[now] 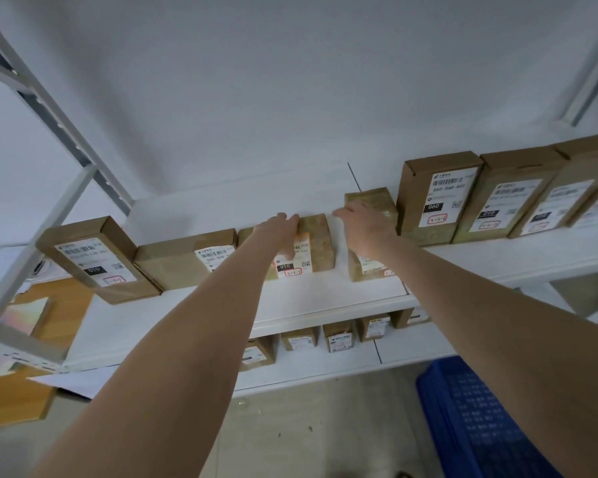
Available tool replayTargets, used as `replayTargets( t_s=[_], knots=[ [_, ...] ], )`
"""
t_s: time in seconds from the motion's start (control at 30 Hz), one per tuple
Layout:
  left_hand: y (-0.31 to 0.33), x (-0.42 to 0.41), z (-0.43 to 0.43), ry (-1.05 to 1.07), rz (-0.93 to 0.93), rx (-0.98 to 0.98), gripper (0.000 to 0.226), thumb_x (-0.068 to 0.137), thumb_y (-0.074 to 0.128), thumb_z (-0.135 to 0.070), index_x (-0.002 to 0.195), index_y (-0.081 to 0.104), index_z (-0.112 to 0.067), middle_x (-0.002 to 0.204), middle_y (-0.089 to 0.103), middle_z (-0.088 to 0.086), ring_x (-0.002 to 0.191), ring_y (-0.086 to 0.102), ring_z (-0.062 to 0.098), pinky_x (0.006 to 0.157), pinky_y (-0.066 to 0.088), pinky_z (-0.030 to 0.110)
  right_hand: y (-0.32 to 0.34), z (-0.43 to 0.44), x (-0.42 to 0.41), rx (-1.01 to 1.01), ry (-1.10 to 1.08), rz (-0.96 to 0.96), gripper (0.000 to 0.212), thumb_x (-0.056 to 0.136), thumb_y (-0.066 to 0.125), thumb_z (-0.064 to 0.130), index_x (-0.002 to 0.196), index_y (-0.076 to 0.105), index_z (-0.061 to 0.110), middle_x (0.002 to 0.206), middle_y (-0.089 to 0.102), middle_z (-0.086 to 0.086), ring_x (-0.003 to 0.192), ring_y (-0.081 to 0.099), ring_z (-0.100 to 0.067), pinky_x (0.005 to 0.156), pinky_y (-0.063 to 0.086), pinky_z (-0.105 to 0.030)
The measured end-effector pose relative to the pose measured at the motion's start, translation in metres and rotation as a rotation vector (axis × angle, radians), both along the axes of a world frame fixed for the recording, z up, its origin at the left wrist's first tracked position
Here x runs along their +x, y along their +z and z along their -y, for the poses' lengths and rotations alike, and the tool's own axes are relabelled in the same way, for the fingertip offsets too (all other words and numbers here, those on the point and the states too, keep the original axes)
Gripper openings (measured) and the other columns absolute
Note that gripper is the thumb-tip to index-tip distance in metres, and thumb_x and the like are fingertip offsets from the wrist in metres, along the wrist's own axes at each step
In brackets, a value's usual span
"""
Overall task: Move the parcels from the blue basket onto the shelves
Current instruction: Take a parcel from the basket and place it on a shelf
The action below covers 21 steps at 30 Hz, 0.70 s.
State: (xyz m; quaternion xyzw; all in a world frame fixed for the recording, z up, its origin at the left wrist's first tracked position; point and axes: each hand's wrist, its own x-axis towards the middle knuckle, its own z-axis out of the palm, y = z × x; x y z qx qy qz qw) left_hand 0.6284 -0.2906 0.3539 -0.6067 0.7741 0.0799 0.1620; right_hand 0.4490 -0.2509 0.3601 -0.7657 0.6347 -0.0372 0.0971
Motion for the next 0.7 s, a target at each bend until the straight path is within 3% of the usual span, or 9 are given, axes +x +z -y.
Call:
replayTargets(
  t_s=[0.1, 0.23, 0.47, 0.6, 0.7],
  knots=[
    [0.009, -0.020, -0.001, -0.036, -0.083, -0.065, 0.061, 0.084, 0.063, -0.022, 0.138, 0.039, -0.014, 0.133, 0.042, 0.009, 0.119, 0.050, 0.030, 0.088, 0.048, 0.042, 0.016, -0.001, -0.019, -0.009, -0.119, 0.140, 0.058, 0.089, 0.042, -0.007, 0.142, 0.042, 0.016, 0.143, 0.039, -0.008, 0.128, 0.042, -0.028, 0.099, 0.045, -0.041],
    [0.014, -0.062, -0.012, -0.147, -0.196, -0.136, 0.049, 0.089, 0.054, -0.018, 0.138, 0.046, -0.022, 0.132, 0.047, 0.006, 0.124, 0.048, 0.027, 0.097, 0.045, 0.041, 0.023, -0.008, -0.042, -0.006, -0.226, 0.157, 0.051, 0.088, 0.040, -0.009, 0.133, 0.051, 0.011, 0.124, 0.056, -0.010, 0.100, 0.059, -0.025, 0.079, 0.053, -0.035],
    [-0.011, -0.112, -0.040, -0.259, -0.054, -0.130, 0.039, 0.090, 0.055, -0.016, 0.129, 0.055, -0.017, 0.126, 0.053, 0.006, 0.119, 0.052, 0.025, 0.088, 0.052, 0.041, -0.006, -0.020, -0.067, 0.154, -0.253, -0.001, 0.016, 0.092, 0.051, 0.008, 0.097, 0.066, 0.007, 0.082, 0.063, -0.004, 0.071, 0.061, -0.018, 0.058, 0.047, -0.029],
    [-0.012, -0.125, -0.053, -0.166, -0.085, -0.209, 0.040, 0.091, 0.053, -0.014, 0.131, 0.050, -0.016, 0.126, 0.050, 0.007, 0.117, 0.052, 0.027, 0.079, 0.053, 0.041, -0.020, -0.026, -0.081, 0.121, -0.193, -0.102, 0.011, 0.091, 0.060, 0.023, 0.087, 0.065, 0.015, 0.080, 0.061, -0.001, 0.066, 0.056, -0.014, 0.053, 0.040, -0.025],
    [-0.004, -0.135, -0.050, 0.016, -0.235, -0.327, 0.050, 0.087, 0.056, -0.007, 0.134, 0.041, -0.013, 0.132, 0.041, 0.009, 0.118, 0.047, 0.027, 0.080, 0.052, 0.038, -0.023, -0.029, -0.090, 0.042, -0.113, -0.141, 0.018, 0.091, 0.059, 0.019, 0.107, 0.063, 0.015, 0.101, 0.056, -0.003, 0.088, 0.052, -0.018, 0.065, 0.042, -0.030]
  ],
)
